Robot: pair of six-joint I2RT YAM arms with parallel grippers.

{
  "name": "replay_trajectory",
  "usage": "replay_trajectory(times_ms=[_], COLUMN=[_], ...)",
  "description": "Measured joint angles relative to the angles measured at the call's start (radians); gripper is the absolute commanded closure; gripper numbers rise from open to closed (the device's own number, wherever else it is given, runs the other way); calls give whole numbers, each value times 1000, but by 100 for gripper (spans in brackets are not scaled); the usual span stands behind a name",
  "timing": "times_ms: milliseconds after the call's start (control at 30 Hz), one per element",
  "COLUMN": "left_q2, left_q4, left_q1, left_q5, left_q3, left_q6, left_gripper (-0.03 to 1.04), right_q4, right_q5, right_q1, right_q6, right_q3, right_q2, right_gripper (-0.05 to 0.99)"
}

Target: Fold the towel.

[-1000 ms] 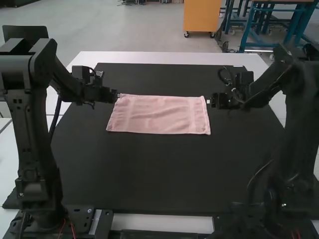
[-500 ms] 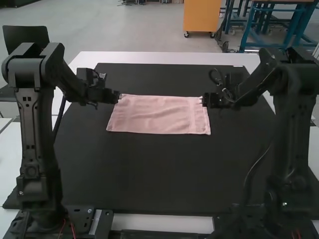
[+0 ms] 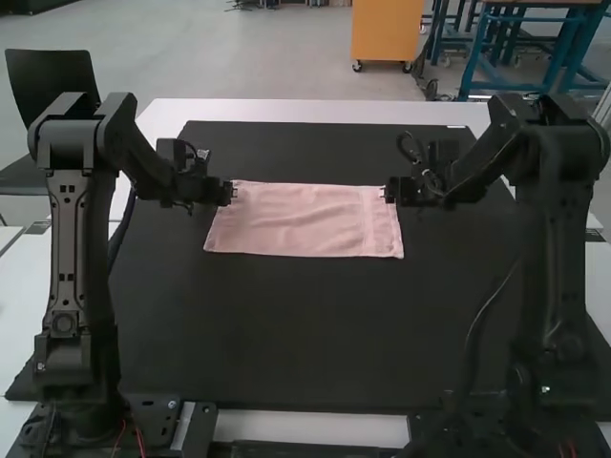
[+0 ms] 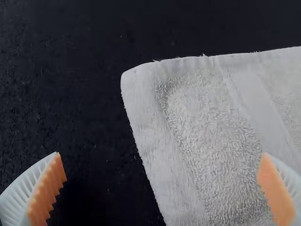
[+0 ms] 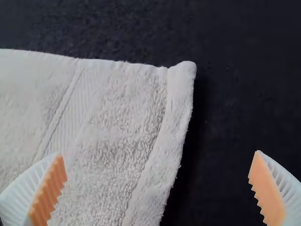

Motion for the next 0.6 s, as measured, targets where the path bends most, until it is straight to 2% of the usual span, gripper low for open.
replay_trajectory(times_ms=[600], left_q2=[28], left_q4=[-14], left_q1=[0], left_q5=[0], left_q3=[29], left_q6=[-1], left_gripper=[8], right_q4=[2], right_q5=[0], right_q1=[19], right_q6=[5], right_q3=[49], right_q2=[62], right_gripper=[3])
